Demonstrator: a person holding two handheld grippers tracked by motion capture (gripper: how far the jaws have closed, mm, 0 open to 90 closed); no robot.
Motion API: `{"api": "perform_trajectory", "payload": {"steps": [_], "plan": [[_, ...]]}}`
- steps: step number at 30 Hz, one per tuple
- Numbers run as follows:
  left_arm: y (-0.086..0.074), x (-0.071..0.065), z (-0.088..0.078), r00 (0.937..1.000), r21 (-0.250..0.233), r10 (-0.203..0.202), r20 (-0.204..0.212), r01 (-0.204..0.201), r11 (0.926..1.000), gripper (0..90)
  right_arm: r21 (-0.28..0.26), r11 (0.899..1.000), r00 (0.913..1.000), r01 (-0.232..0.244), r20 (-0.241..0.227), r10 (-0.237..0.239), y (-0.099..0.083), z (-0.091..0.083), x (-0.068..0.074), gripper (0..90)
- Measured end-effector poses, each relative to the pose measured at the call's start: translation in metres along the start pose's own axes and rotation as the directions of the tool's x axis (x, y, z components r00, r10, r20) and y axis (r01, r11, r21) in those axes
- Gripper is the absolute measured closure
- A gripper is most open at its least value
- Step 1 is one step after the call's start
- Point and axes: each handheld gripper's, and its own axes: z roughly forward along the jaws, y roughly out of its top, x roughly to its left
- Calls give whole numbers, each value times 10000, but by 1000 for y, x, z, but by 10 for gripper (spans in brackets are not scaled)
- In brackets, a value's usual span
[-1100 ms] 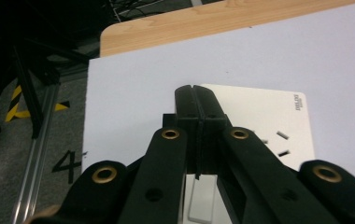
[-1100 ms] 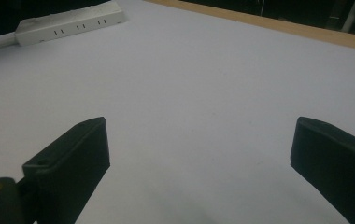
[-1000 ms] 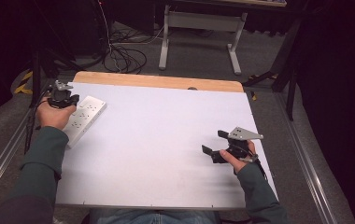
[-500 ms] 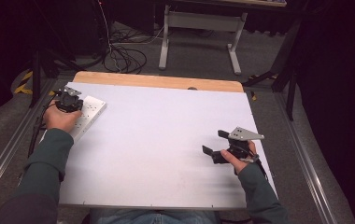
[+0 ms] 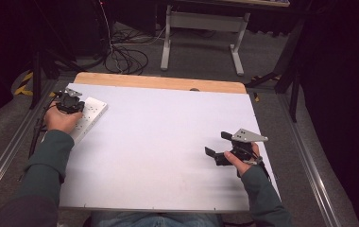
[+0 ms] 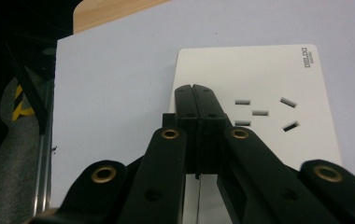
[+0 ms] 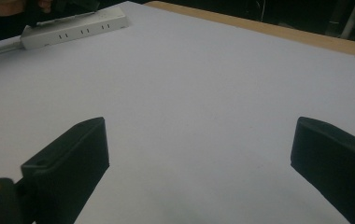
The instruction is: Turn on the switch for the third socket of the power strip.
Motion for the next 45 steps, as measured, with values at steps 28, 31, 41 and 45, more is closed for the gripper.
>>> {"api": "perform_trajectory", "payload": {"steps": [28, 31, 41, 45], "plan": [[1, -3, 0, 9998, 304, 203, 43, -204, 9993, 900, -62, 9999, 10000, -86, 33, 86, 1, -1, 0, 46], [6, -1, -7, 9990, -174, -425, 139, 427, 9989, 900, 7, 10000, 10000, -33, 71, 33, 0, -1, -1, 46], [-2, 7, -44, 9965, -1018, -834, 37, 833, 9913, 900, 189, 9998, 9999, 114, -51, -113, 1, 5, 1, 45], [-9, 11, -52, 9953, -1158, -968, -14, 960, 9886, 900, 302, 9994, 9999, 149, -40, -148, 1, 10, -3, 46]]}}
